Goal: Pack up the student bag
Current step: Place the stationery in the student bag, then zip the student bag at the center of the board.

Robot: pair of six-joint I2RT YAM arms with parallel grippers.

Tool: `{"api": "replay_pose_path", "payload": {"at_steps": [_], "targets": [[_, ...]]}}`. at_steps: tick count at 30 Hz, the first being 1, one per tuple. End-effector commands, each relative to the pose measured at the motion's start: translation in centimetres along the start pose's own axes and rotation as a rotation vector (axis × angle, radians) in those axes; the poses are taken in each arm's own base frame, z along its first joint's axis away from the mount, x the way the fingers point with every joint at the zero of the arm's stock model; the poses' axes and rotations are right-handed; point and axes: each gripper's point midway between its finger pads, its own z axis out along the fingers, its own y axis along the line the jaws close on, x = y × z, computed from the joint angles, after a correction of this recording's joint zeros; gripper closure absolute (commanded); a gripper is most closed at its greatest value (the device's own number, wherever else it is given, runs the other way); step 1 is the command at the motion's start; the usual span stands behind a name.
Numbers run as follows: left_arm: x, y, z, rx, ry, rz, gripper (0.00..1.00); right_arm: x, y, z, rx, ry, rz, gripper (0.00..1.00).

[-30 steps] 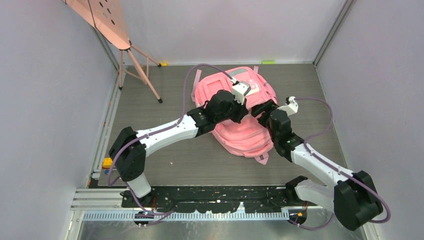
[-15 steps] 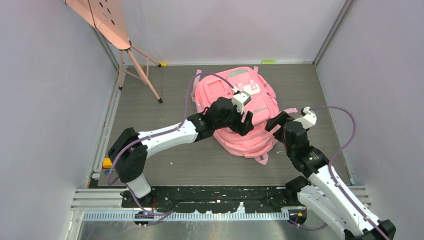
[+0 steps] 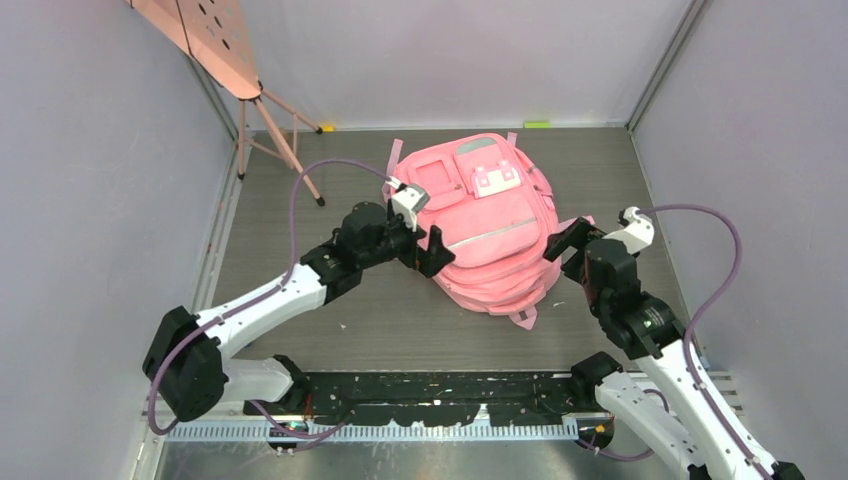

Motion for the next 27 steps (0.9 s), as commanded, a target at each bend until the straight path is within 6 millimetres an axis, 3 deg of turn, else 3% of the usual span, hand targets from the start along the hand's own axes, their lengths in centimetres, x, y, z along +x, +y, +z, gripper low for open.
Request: {"api": "replay_pose_path", "payload": {"at_steps": [1, 5, 12, 27], "targets": [[2.0, 3.6, -0.7, -0.055, 0.025, -0.029, 0.06, 0.7, 2.6, 1.0, -0.064, 0.068, 0.007, 0.1], [3.2, 5.9, -0.3, -0.103, 0.045, -0.065, 0.22, 2.3, 3.9, 3.0, -0.061, 0.128, 0.02, 0.11], [4.0, 7.0, 1.4, -0.118, 0.06, -0.075, 0.42, 4.1, 6.4, 4.9, -0.116, 0.189, 0.096, 0.18], [4.0, 6.5, 3.5, -0.045, 0.057, -0.07, 0.54, 6.4, 5.9, 7.1, -0.072, 0.21, 0.148, 0.28]]}}
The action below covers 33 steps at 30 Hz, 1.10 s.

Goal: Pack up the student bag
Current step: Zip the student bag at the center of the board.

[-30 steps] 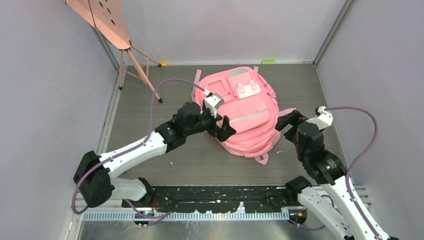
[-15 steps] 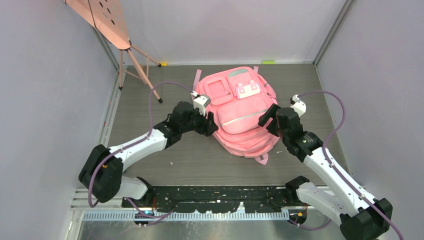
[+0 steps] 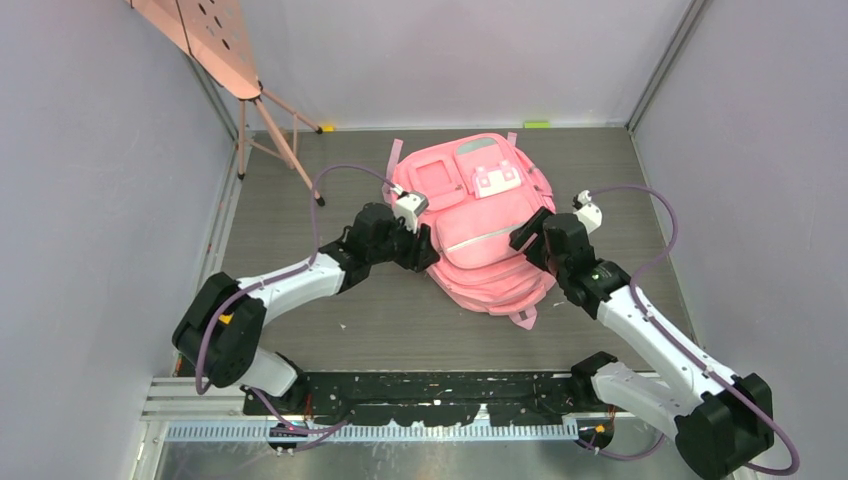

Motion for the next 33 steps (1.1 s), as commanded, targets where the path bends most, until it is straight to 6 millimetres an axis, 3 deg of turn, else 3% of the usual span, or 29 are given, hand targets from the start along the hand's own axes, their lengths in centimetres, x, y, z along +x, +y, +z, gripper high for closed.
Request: {"api": "replay_pose_path", "payload": {"at_steps": [1, 14, 19, 23, 28, 33], "targets": [[-3.4, -1.5, 0.5, 0.074, -0.09, 0.03, 0.54, -0.6, 0.9, 0.9, -0.023, -0.031, 0.044, 0.28], [-2.9, -2.7, 1.0, 0.159, -0.091, 0.02, 0.48, 0.4, 0.7, 2.3, -0.014, -0.018, 0.062, 0.3], [-2.5, -3.0, 1.4, 0.18, -0.076, 0.014, 0.54, 0.2, 1.1, 2.6, -0.027, -0.033, 0.1, 0.36], [-2.2, -3.5, 1.6, 0.2, -0.07, 0.018, 0.61, -0.2, 1.6, 2.7, -0.049, -0.049, 0.125, 0.49], [-1.6, -4.1, 2.1, 0.212, -0.052, 0.016, 0.75, 0.0, 1.6, 2.9, -0.05, -0.048, 0.143, 0.73], [-1.2, -4.2, 1.9, 0.206, -0.046, 0.005, 0.88, 0.2, 1.3, 2.9, -0.047, -0.048, 0.154, 0.82]]}}
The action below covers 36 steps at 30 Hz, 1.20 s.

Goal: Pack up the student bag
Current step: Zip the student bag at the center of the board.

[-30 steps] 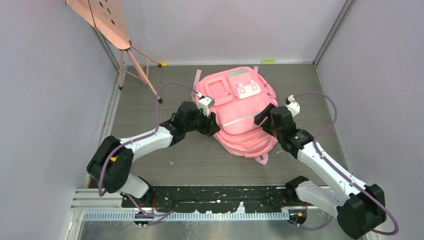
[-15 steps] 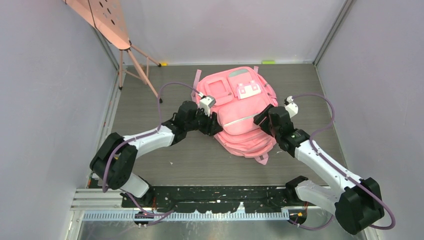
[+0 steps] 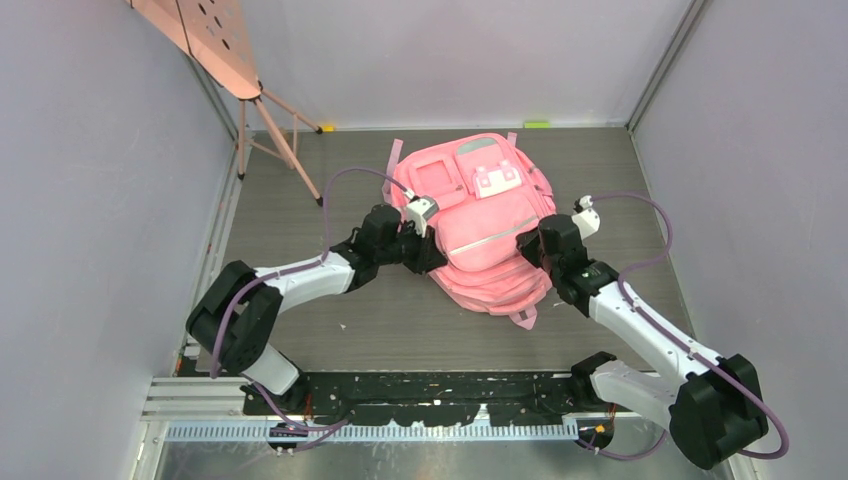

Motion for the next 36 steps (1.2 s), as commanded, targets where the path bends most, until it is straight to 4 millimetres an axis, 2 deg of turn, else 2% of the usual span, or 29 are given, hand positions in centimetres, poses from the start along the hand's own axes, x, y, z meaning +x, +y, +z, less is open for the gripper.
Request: {"api": "replay_pose_path", "payload": {"at_steps": [1, 8, 12, 16, 18, 26, 31, 36], "targets": [[-2.2, -1.8, 0.1, 0.058, -0.068, 0.024, 0.88, -0.5, 1.5, 0.1, -0.057, -0.024, 0.039, 0.84], [0.3, -3.1, -0.8, 0.073, -0.029, 0.016, 0.88, -1.1, 0.9, 0.0, -0.049, -0.072, 0.081, 0.99], [1.7, -3.8, -1.1, 0.064, -0.006, 0.02, 0.92, -1.9, 1.0, -0.1, -0.05, -0.11, 0.114, 1.0], [2.2, -4.8, -0.8, 0.057, -0.002, 0.027, 0.97, -2.3, 0.9, 0.1, -0.047, -0.136, 0.129, 1.0], [2.1, -5.6, -0.1, 0.061, -0.001, 0.023, 1.0, -2.1, 1.0, 0.3, -0.054, -0.132, 0.139, 1.0], [0.4, -10.1, 3.8, 0.055, -0.07, -0.027, 1.0, -1.3, 1.0, 1.3, -0.066, -0.124, 0.15, 1.0], [-1.9, -11.6, 6.2, 0.066, -0.156, -0.121, 1.0, -0.8, 0.3, 1.6, -0.058, -0.13, 0.129, 1.0], [-2.9, -12.3, 8.1, 0.057, -0.194, -0.146, 1.0, -0.5, 0.0, 1.6, -0.056, -0.135, 0.088, 1.0]]}}
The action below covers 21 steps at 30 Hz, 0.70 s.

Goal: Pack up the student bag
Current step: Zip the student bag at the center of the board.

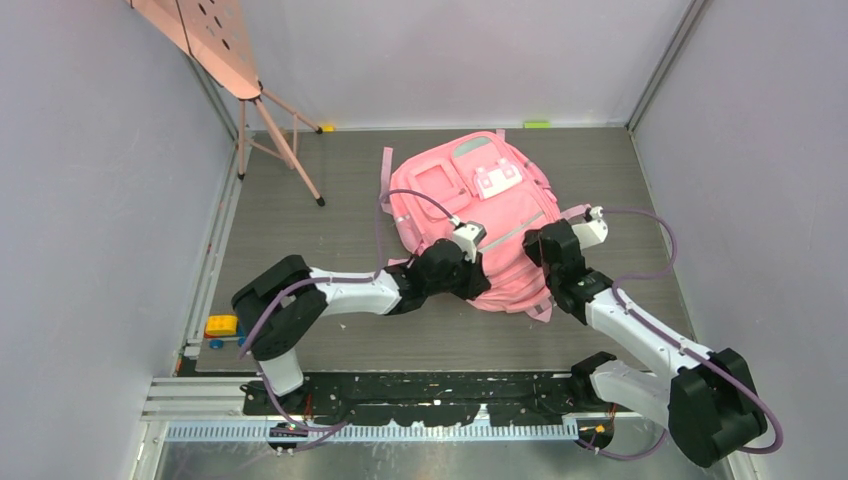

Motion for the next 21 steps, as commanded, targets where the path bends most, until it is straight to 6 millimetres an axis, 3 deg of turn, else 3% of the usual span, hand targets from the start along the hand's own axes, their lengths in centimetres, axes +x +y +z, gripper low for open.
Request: {"api": "replay_pose_path", "payload": {"at_steps": [1, 3, 5, 9, 10, 13, 16, 21], "targets": [[-5.9, -5.2, 1.3, 0.125, -0.193, -0.051, 0.99, 0.9, 1.1, -0.2, -0.062, 0.02, -0.032, 1.0], [-6.3, -4.4, 0.9, 0.084, -0.216, -0.057, 0.93, 0.7, 0.9, -0.3, -0.052, 0.011, -0.055, 1.0], [-6.6, -3.7, 0.0, 0.041, -0.226, -0.036, 0.79, 0.0, 0.8, -0.6, -0.041, -0.003, -0.083, 0.99], [-6.5, -2.5, -2.5, -0.033, -0.188, -0.002, 0.47, -1.0, 0.2, -2.1, -0.017, -0.004, -0.176, 0.73], [-6.3, -2.2, -3.1, -0.047, -0.175, -0.001, 0.42, -1.3, 0.1, -2.7, -0.012, 0.0, -0.192, 0.64], [-5.1, -0.3, -5.0, -0.124, -0.111, -0.01, 0.27, -1.7, -0.3, -4.1, -0.006, 0.028, -0.253, 0.48], [-4.5, 1.7, -6.9, -0.199, -0.071, -0.034, 0.21, -1.3, -1.5, -5.6, 0.023, 0.092, -0.305, 0.37], [-5.5, 4.2, -9.1, -0.254, -0.097, -0.121, 0.17, 0.4, -2.2, -7.6, -0.001, 0.21, -0.303, 0.34]]}}
